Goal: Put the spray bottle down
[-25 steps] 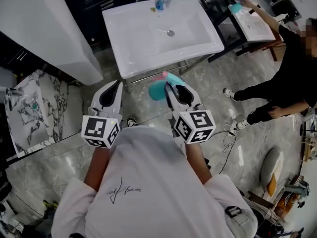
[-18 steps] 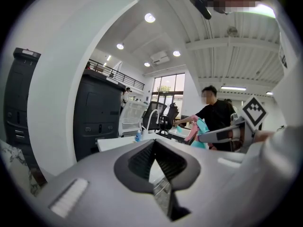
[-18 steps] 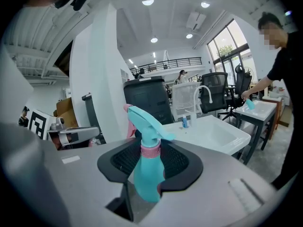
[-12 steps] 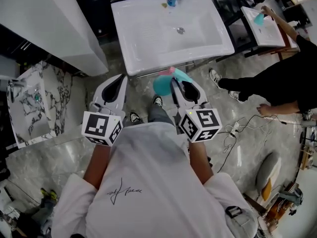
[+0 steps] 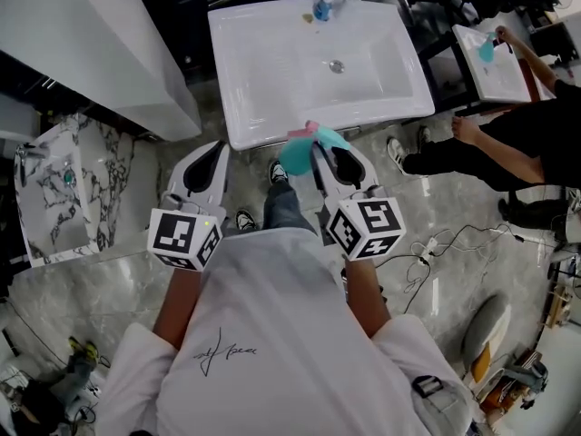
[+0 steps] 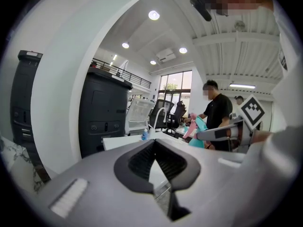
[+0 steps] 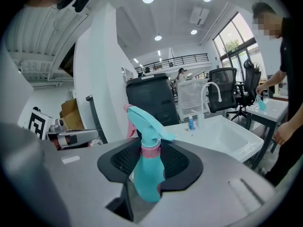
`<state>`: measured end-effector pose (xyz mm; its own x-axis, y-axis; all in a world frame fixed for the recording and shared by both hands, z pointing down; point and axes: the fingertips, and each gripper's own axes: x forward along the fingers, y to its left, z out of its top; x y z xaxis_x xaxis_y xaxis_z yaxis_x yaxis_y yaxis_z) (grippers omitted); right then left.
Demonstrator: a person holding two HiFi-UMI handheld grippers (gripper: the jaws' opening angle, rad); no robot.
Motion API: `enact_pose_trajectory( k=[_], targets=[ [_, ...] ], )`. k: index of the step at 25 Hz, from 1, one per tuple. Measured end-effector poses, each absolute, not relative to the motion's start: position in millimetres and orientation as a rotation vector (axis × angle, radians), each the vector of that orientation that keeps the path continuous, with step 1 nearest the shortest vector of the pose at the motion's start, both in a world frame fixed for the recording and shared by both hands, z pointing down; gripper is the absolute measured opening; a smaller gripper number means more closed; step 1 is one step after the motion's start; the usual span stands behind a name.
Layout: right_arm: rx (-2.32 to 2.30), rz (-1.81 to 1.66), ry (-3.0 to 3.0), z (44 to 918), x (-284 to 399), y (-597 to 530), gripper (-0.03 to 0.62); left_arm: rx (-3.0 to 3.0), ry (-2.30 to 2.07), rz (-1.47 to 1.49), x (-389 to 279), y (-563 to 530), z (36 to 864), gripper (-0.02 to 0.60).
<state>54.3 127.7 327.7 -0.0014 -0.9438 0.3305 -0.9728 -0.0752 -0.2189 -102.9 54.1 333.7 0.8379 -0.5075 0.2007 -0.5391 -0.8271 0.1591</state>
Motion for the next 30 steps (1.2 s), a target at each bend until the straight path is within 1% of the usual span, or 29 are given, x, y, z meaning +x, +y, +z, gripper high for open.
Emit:
enact_pose_trajectory(
  k=[13, 30],
  targets=[
    [2.088, 0.592, -2.168, 321, 104, 72, 0.126, 2.801, -0.882, 0.200, -52, 10, 325, 0.048],
    [1.984, 0.590, -2.290, 320, 168, -9, 0.126, 2.752, -1.033, 0.216, -1, -51, 321, 0.048]
  ],
)
